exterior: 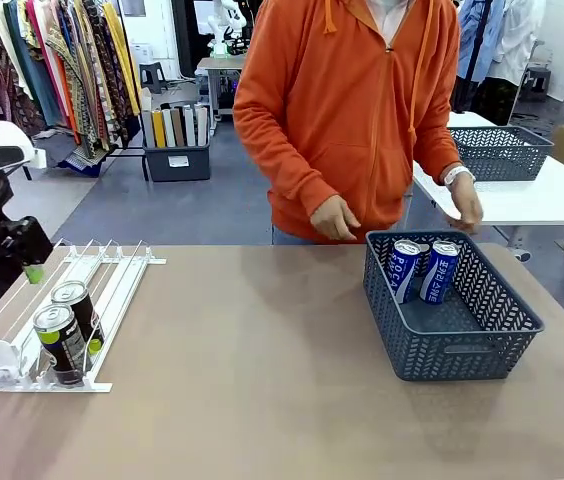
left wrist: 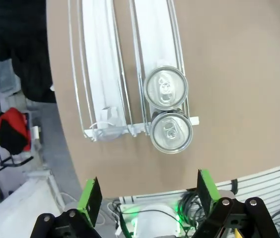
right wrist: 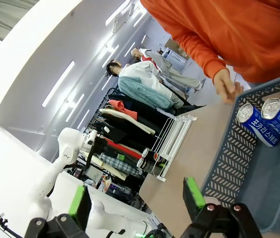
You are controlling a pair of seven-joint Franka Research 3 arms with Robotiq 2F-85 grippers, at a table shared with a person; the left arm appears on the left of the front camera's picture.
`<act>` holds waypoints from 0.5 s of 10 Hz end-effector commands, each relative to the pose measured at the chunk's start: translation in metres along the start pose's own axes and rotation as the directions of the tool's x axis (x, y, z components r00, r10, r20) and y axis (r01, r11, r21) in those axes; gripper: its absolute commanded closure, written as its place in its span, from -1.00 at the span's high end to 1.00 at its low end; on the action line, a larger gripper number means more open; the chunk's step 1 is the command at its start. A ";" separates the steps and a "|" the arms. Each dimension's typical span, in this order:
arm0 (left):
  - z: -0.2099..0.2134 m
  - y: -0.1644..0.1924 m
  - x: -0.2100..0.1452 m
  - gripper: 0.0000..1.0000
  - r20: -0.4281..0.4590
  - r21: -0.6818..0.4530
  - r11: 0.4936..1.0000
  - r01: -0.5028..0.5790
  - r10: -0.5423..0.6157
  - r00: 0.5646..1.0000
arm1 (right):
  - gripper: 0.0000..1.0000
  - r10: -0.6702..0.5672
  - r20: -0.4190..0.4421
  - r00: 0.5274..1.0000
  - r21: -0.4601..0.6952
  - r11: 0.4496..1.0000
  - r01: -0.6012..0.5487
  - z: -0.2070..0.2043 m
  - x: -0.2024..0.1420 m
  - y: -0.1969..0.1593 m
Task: Retrieve and store the cans from the dispenser.
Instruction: Pick up one can from the Automatic Can Dispenser and place it in the middle of the table.
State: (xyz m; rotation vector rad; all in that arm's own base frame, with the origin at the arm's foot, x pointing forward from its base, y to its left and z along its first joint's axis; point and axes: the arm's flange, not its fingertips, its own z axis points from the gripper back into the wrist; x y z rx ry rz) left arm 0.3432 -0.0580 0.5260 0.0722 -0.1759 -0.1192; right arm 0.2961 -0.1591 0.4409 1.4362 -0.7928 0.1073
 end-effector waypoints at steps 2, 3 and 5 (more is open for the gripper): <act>-0.042 -0.004 -0.004 1.00 -0.043 -0.103 0.994 -0.025 0.021 0.999 | 1.00 -0.009 0.018 1.000 0.010 1.000 0.009 -0.003 0.004 0.004; -0.056 -0.002 -0.005 1.00 -0.055 -0.113 0.992 -0.057 0.051 0.997 | 1.00 -0.009 0.018 1.000 0.010 1.000 0.009 -0.003 0.004 0.004; -0.091 -0.011 0.005 1.00 -0.072 -0.145 0.988 -0.049 0.039 0.997 | 1.00 -0.009 0.018 1.000 0.010 1.000 0.009 -0.003 0.004 0.004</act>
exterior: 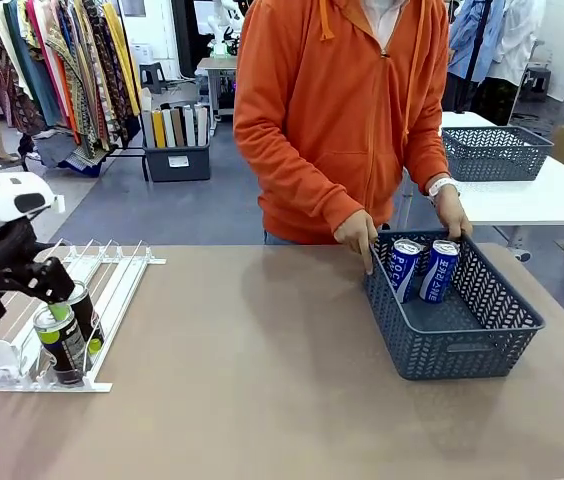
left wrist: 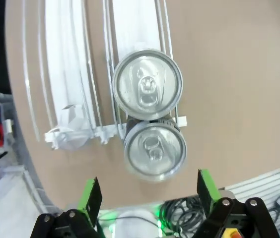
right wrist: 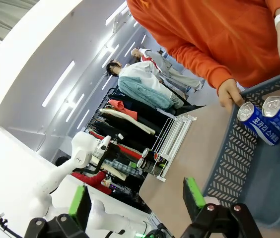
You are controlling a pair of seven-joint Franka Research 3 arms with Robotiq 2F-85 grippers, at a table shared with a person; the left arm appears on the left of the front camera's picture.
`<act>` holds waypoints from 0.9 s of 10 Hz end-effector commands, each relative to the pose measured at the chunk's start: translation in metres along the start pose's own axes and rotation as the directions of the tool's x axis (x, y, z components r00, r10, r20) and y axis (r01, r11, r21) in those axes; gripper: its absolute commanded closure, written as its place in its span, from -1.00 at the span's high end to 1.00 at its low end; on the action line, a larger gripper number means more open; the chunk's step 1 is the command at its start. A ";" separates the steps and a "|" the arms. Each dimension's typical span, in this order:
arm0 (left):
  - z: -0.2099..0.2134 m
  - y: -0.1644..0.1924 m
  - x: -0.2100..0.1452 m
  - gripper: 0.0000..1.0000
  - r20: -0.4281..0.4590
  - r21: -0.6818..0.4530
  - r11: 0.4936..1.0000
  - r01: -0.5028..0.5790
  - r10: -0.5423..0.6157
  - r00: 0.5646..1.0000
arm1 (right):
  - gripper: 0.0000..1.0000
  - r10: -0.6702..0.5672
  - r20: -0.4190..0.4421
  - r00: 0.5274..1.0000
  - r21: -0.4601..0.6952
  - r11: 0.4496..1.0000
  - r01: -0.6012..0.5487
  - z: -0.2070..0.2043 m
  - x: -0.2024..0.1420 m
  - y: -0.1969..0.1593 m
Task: Retrieve and store the cans from the dispenser.
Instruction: Pick up one can from the Automatic Can Dispenser and place it in the middle of the table.
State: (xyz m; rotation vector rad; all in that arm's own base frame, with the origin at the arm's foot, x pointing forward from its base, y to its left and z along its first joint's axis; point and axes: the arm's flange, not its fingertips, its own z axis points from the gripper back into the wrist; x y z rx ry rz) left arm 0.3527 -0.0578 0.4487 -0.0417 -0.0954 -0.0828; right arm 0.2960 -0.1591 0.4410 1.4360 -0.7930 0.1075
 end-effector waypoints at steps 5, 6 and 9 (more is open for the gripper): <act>-0.051 -0.009 0.026 1.00 -0.024 -0.004 1.000 -0.031 0.031 0.999 | 1.00 -0.010 0.018 1.000 0.010 1.000 0.010 -0.003 0.004 0.004; -0.052 -0.010 0.027 1.00 -0.027 -0.007 0.999 -0.035 0.035 0.999 | 1.00 -0.010 0.018 1.000 0.010 1.000 0.010 -0.003 0.004 0.004; -0.053 -0.010 0.028 0.14 -0.025 -0.006 0.999 -0.035 0.034 0.999 | 1.00 -0.010 0.018 1.000 0.010 1.000 0.010 -0.003 0.004 0.004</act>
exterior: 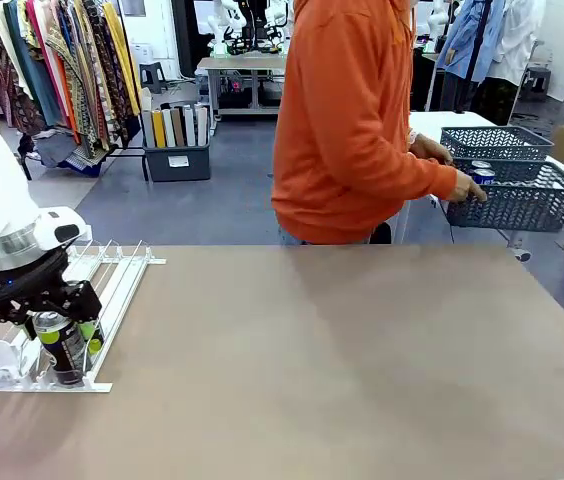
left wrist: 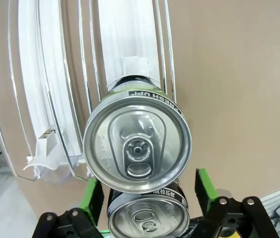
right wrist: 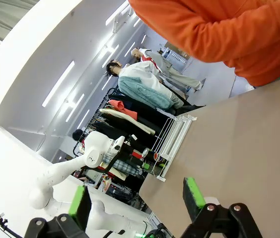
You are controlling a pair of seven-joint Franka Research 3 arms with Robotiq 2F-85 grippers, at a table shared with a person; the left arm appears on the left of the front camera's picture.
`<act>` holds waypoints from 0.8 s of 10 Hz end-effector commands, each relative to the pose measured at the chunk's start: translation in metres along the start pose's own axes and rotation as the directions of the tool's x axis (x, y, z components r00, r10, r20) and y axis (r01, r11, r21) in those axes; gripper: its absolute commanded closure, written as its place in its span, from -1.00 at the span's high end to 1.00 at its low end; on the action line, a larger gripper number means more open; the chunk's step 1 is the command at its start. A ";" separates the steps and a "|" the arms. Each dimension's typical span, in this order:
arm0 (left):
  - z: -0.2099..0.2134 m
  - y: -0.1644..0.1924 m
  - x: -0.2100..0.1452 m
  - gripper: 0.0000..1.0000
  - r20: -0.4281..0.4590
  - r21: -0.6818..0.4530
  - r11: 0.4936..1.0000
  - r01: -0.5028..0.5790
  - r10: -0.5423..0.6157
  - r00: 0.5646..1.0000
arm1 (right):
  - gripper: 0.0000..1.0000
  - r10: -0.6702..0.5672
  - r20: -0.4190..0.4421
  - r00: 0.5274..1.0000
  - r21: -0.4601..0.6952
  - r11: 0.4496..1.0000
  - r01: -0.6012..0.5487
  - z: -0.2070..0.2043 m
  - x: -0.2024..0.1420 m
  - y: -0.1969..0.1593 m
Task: Retrieve and store the cans from the dispenser.
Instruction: Pick up one can from the Automatic Can Dispenser and place it in the middle of the table.
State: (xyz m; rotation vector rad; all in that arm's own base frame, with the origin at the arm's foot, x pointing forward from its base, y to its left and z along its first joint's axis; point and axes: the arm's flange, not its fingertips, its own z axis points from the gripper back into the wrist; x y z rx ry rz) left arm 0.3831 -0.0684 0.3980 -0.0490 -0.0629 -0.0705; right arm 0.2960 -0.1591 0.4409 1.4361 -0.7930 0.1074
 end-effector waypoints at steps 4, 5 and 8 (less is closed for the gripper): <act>0.000 -0.005 0.001 -1.00 0.018 0.018 1.000 -0.020 0.020 1.000 | 1.00 -0.010 0.018 1.000 0.010 1.000 0.009 -0.003 0.004 0.004; 0.003 -0.006 0.000 -1.00 0.031 0.025 0.999 -0.029 0.028 0.999 | 1.00 -0.010 0.018 1.000 0.010 1.000 0.009 -0.003 0.004 0.004; 0.051 -0.002 -0.019 -1.00 0.113 0.019 1.000 -0.011 0.009 0.994 | 1.00 -0.010 0.018 1.000 0.010 1.000 0.009 -0.003 0.004 0.004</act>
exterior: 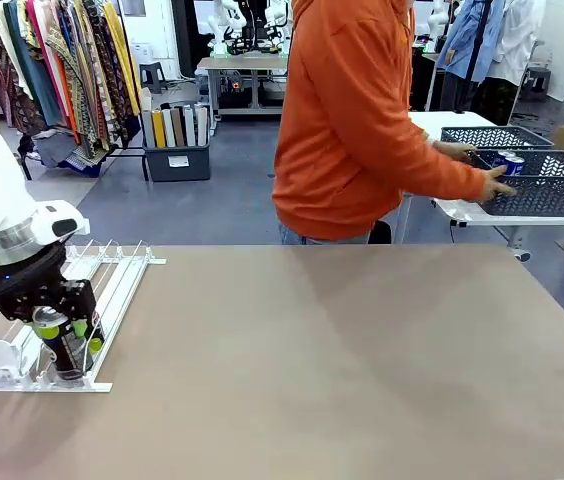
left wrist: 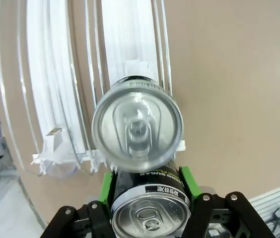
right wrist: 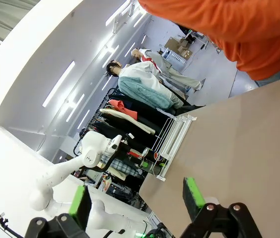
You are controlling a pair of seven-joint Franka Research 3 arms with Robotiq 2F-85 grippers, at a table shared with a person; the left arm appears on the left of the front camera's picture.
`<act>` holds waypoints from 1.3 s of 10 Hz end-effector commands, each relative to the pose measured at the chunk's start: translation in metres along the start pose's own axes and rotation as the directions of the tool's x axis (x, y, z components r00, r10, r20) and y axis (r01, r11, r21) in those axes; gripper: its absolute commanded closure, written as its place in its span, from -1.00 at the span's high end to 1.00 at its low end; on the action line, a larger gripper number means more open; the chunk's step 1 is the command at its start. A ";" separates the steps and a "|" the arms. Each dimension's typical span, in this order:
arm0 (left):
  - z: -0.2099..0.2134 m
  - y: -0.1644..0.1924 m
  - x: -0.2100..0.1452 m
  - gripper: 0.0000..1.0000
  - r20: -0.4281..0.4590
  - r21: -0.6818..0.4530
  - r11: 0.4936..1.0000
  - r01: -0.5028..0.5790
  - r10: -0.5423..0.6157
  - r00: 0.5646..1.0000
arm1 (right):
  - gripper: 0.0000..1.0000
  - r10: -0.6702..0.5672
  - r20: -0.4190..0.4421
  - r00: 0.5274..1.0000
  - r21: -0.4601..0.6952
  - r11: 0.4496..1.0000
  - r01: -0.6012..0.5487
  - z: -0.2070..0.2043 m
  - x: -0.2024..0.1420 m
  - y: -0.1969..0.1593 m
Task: Retrieve and store the cans from the dispenser.
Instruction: Pick up one can from the Automatic Can Dispenser and place it in the middle of the table.
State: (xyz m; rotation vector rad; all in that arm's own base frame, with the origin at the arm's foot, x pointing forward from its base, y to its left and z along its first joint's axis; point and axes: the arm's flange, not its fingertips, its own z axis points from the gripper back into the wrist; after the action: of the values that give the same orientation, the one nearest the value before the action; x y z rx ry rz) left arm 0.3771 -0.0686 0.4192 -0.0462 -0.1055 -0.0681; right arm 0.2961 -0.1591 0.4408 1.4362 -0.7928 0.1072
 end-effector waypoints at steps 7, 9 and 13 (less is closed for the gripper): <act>0.202 0.010 -0.116 -1.00 0.516 -0.056 0.991 -0.123 0.134 0.846 | 1.00 -0.009 0.018 1.000 0.010 1.000 0.009 -0.003 0.004 0.004; 0.216 0.005 -0.118 -1.00 0.470 -0.026 0.994 -0.103 0.103 0.877 | 1.00 -0.009 0.018 1.000 0.010 1.000 0.009 -0.003 0.004 0.004; 0.207 0.008 -0.120 -1.00 0.466 -0.025 0.993 -0.114 0.112 0.878 | 1.00 -0.009 0.018 1.000 0.010 1.000 0.009 -0.003 0.004 0.004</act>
State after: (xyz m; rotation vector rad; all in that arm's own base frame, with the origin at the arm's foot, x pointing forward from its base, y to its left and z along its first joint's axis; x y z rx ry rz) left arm 0.2390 -0.0438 0.6089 -0.0633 -0.5773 0.0604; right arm 0.2961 -0.1590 0.4408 1.4363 -0.7923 0.1073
